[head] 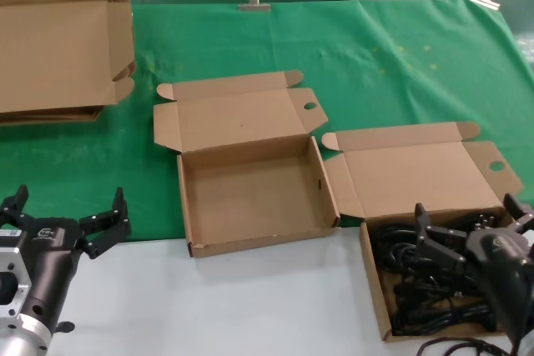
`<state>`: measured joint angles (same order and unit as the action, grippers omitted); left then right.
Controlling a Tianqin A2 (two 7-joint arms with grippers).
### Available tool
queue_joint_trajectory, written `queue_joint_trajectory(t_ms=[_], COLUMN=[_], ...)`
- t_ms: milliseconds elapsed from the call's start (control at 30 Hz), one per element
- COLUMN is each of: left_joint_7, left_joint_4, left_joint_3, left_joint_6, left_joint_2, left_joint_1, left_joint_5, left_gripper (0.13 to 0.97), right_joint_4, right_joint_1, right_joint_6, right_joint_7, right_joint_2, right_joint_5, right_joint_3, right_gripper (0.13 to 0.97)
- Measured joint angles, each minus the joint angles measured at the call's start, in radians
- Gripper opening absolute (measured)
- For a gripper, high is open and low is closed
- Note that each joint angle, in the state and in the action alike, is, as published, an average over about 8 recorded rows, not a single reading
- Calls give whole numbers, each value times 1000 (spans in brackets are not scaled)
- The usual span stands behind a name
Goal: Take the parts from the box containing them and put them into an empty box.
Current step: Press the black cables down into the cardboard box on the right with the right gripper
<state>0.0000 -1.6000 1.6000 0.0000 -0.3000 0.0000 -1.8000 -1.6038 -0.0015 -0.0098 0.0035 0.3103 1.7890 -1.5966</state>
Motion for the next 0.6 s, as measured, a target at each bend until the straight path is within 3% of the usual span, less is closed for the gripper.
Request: queue_joint_trajectory(t_ms=[600], left_joint_7=[0], left_joint_4=[0], left_joint_3=[0], left_joint_6=[0], left_joint_2=[0], left_joint_1=[0], left_joint_5=[0], left_gripper=[966], right_joint_4=[2], right_joint_1=[1], right_joint_6=[4], right_joint_7=[-1], right_joint_2=[-4], right_joint_5=[4], right_joint_3=[-1], right_gripper=[966])
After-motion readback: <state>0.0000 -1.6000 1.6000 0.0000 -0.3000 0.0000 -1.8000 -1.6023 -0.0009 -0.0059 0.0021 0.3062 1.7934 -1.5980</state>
